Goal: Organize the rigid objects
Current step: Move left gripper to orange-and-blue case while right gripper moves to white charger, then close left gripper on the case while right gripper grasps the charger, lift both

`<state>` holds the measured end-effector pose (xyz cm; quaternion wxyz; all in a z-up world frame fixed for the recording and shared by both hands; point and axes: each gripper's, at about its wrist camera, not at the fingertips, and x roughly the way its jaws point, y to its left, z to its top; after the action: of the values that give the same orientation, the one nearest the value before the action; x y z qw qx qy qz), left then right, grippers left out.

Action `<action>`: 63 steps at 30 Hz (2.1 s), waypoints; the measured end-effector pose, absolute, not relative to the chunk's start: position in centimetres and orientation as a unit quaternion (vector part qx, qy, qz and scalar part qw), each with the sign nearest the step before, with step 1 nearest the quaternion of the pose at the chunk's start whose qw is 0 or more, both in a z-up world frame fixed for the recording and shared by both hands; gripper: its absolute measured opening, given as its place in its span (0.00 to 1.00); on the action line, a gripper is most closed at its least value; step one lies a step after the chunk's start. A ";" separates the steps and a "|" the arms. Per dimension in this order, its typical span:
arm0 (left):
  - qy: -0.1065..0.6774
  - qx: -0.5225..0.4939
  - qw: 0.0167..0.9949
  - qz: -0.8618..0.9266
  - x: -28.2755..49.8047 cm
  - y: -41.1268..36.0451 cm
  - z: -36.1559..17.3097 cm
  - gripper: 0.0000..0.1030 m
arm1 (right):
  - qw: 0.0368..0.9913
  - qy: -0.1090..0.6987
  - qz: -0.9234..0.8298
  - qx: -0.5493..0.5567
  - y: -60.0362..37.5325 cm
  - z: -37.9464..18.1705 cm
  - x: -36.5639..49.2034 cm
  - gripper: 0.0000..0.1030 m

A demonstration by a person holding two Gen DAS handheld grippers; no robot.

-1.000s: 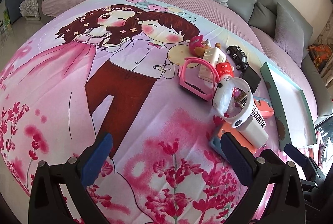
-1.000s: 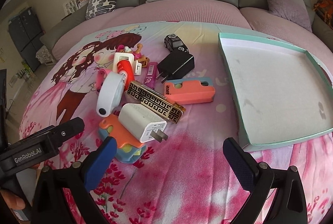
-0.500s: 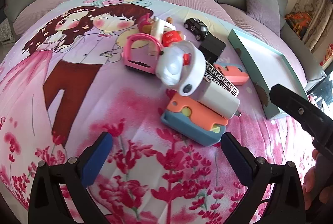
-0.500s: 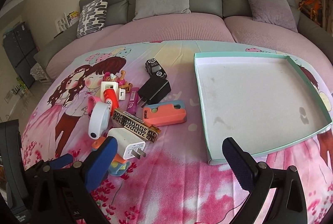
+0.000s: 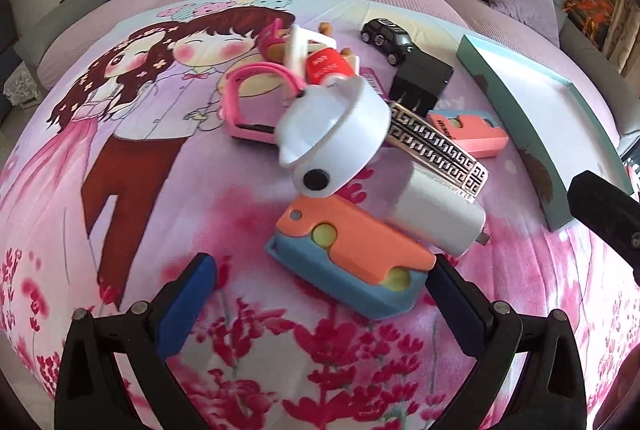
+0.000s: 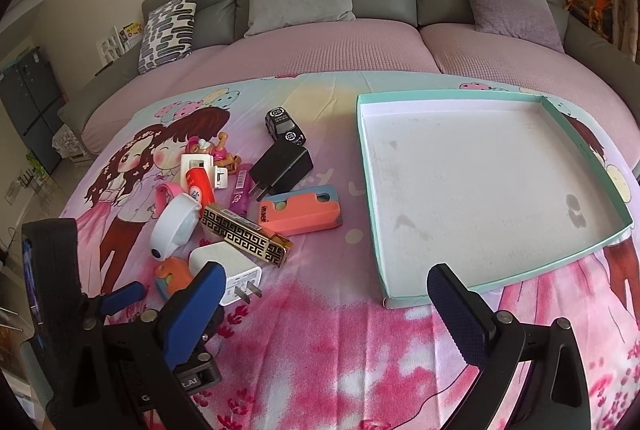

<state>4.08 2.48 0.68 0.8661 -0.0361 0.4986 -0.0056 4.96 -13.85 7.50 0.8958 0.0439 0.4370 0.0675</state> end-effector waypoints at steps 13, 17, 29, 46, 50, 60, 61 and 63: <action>0.494 -0.087 0.861 0.081 1.7 11.4 1.5 1.00 | 0.884 0.453 0.115 0.003 -10.2 6.2 4.9 0.99; 0.484 -0.096 0.867 0.067 1.7 11.5 2.3 1.00 | 0.874 0.466 0.136 -0.022 -8.3 4.9 5.0 0.99; 0.497 -0.073 0.864 0.039 4.9 9.5 1.1 0.98 | 0.857 0.488 0.159 -0.047 -5.6 2.5 6.5 0.79; 0.493 -0.053 0.867 0.051 5.3 10.0 1.0 0.57 | 0.860 0.481 0.165 -0.036 -5.2 2.5 6.8 0.60; 0.492 -0.055 0.868 0.044 5.2 9.9 1.4 0.42 | 0.859 0.484 0.165 -0.026 -5.7 2.7 6.5 0.59; 0.453 -0.055 0.889 0.039 4.6 9.2 5.7 0.42 | 0.876 0.452 0.168 0.001 -7.2 6.0 5.9 0.59; 0.446 -0.054 0.892 0.037 4.7 9.0 6.5 0.42 | 0.879 0.447 0.165 0.005 -7.6 6.6 6.0 0.59; 0.434 -0.055 0.899 0.031 5.3 8.4 8.2 0.42 | 0.887 0.437 0.152 0.008 -8.4 7.7 6.4 0.59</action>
<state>5.31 8.40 8.17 0.8988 -0.0549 0.4339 0.0310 6.37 -8.35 7.73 0.8866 0.0084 0.4367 0.1523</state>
